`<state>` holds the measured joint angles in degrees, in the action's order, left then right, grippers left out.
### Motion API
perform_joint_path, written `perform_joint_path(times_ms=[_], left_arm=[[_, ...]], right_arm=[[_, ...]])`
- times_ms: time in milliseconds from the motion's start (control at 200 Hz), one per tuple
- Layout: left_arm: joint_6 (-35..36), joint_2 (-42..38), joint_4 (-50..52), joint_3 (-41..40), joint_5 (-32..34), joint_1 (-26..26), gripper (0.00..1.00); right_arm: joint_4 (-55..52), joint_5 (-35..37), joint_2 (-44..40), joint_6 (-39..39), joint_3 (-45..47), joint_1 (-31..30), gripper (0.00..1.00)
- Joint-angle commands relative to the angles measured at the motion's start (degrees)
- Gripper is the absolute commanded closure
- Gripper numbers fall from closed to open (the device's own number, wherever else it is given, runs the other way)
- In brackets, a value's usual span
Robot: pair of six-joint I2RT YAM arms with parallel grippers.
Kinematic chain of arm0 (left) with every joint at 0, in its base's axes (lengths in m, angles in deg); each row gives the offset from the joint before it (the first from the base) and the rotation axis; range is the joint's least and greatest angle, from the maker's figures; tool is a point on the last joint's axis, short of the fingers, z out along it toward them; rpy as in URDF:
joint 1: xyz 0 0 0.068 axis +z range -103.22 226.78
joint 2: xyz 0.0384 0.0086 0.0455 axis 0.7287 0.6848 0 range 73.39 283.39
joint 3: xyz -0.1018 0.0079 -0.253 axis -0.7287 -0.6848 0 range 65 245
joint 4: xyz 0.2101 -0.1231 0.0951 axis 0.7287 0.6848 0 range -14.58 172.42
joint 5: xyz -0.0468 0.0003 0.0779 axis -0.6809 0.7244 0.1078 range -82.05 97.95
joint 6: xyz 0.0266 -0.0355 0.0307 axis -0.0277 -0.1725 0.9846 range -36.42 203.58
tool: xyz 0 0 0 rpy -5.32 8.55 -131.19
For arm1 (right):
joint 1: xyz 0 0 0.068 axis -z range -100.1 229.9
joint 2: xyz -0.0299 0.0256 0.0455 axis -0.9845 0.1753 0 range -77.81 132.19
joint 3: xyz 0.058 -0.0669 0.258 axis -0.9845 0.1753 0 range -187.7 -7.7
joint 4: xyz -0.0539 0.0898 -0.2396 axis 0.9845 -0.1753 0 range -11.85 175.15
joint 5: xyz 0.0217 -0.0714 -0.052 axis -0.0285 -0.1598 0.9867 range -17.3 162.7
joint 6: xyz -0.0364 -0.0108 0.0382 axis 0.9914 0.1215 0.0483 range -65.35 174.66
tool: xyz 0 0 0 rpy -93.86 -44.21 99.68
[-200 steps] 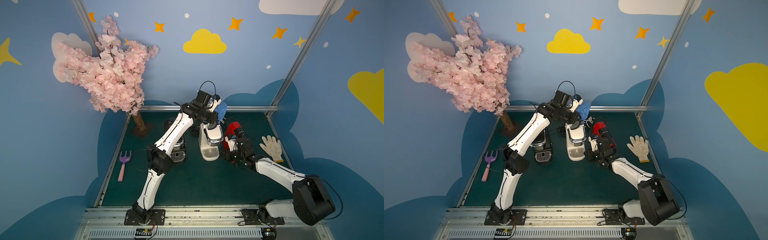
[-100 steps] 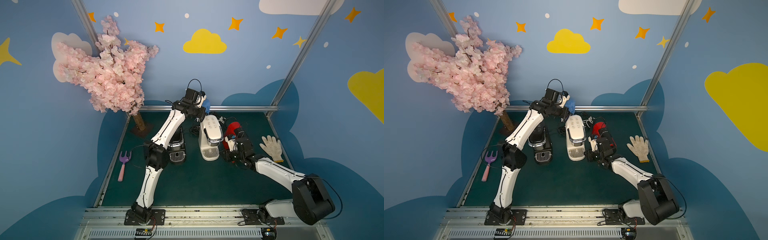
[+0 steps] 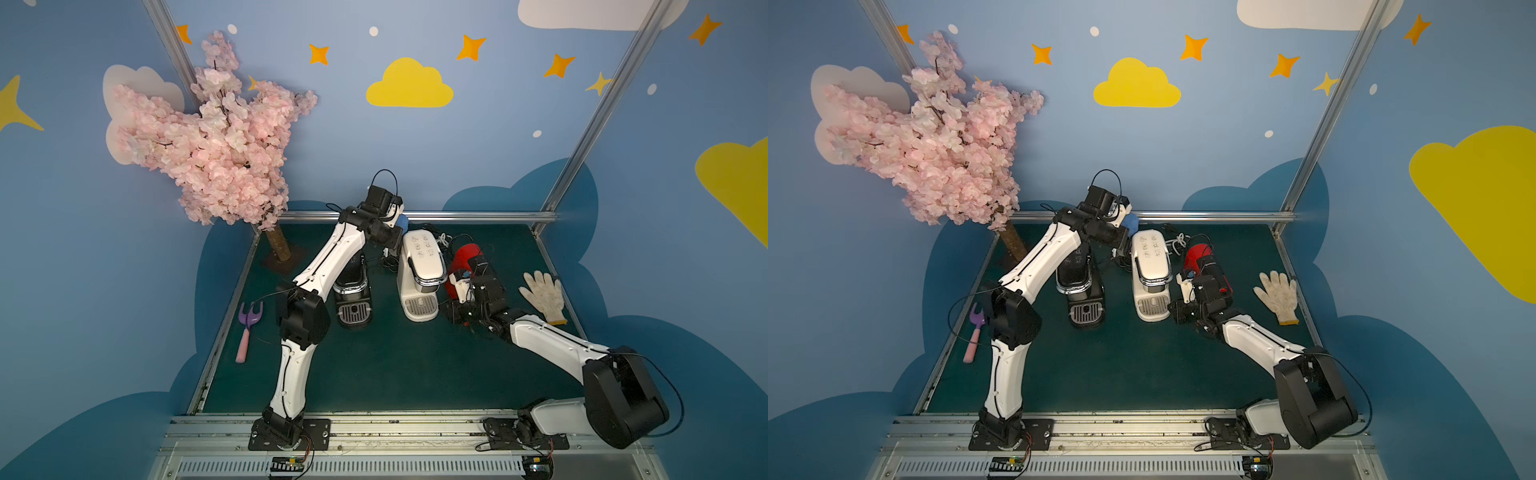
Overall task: Wipe the surface of a coffee machine
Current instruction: Wipe the dirt from the surface of the coffee machine.
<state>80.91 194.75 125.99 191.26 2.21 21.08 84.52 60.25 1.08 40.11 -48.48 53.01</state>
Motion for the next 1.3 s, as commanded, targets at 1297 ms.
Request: perform_joint_path(times_ms=[1297], left_arm=[[2.0,-17.1,-1.5,-23.5,-7.3,-16.3,0.97]], right_arm=[[0.7,0.1,3.0,-0.9,-1.6,-0.3,0.66]])
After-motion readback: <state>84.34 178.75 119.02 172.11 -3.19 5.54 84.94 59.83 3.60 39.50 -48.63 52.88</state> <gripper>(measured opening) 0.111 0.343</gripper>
